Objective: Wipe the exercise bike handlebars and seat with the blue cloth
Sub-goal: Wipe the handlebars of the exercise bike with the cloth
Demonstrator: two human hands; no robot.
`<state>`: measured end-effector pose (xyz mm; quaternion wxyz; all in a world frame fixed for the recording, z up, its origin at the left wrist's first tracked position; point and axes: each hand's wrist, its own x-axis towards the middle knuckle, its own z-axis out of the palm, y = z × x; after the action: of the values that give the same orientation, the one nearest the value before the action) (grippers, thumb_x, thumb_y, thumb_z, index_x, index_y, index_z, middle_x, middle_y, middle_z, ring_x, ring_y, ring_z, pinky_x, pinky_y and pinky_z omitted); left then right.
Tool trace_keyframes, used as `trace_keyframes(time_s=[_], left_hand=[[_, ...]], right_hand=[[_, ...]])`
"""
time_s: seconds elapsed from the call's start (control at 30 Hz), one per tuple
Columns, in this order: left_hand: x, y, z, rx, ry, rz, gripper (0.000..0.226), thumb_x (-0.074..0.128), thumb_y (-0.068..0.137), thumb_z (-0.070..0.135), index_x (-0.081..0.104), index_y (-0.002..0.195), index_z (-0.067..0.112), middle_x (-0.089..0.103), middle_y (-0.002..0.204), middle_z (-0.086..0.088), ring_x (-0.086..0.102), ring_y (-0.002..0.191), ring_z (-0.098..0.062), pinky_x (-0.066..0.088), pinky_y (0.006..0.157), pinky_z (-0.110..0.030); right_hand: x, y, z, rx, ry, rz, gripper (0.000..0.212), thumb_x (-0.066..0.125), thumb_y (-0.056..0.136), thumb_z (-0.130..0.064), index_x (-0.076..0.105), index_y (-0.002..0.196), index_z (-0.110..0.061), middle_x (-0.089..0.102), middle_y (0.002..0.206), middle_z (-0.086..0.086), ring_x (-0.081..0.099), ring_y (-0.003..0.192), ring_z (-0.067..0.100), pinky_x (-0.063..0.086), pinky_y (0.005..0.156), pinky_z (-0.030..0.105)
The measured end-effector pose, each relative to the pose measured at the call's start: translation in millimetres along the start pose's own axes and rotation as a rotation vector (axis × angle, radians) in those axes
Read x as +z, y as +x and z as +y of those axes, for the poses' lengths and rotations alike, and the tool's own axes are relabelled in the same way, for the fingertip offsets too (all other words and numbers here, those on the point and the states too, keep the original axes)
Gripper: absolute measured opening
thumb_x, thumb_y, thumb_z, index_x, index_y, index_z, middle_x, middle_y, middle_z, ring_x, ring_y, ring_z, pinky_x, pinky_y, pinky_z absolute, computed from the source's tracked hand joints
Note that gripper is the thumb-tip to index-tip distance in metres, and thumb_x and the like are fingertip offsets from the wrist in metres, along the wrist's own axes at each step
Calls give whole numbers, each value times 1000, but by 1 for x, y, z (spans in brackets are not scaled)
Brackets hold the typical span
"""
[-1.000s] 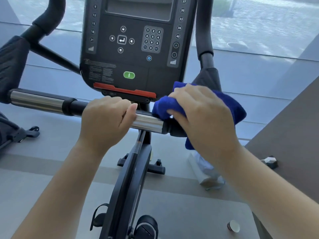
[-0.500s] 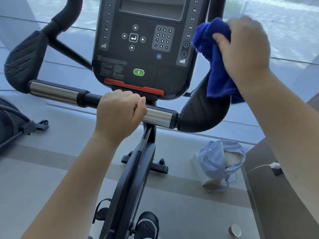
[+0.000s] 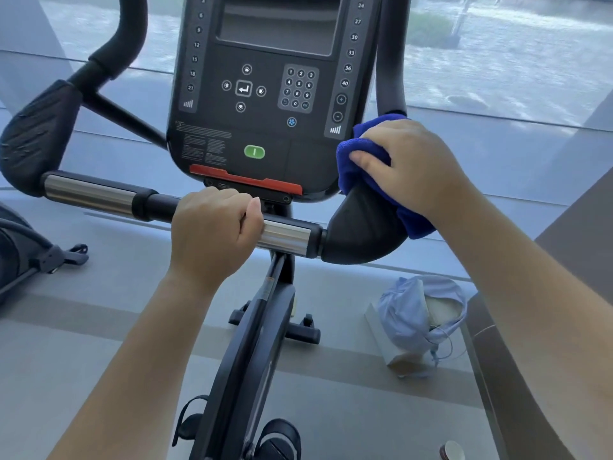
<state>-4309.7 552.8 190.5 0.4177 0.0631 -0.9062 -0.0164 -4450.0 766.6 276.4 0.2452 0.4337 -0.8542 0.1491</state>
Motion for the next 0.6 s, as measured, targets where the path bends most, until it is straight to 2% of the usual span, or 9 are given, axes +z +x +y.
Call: trace_keyframes(time_s=[0.2,0.33,0.43,0.53,0.6], left_hand=[[0,0,1,2,-8,12,46,30,94,24,43,52,10,39,48,0,35,49,-22,25,54,-30],[-1,0,2,6,-1,16,45,31,94,23,44,52,10,37,48,0,34,48,-22,24,53,-29],[0,0,1,10,12,12,45,31,94,23,46,53,10,39,48,0,33,48,-21,22,53,-29],[0,1,-1,10,11,11,45,32,93,22,50,53,10,42,48,-1,34,48,-21,21,53,-30],[1,1,-2,12,15,17,44,33,92,20,50,53,10,42,47,-1,35,48,-21,22,52,-30]], right_hand=[[2,-12,-25,-28,1,-35,36,38,91,-39,60,77,-14,67,85,3,59,90,28,33,98,39],[16,-43,-59,-131,-27,13,37,39,91,-39,64,80,-15,68,81,0,62,83,25,37,102,39],[10,-50,-62,-163,-15,-31,38,37,92,-41,67,94,-17,68,92,-4,61,92,22,34,108,41],[-9,-37,-49,-217,79,-265,50,26,92,-54,62,115,-29,63,115,-13,51,114,12,26,112,35],[-17,-24,-29,-268,107,-347,52,26,88,-60,56,124,-36,57,126,-19,44,122,4,23,108,31]])
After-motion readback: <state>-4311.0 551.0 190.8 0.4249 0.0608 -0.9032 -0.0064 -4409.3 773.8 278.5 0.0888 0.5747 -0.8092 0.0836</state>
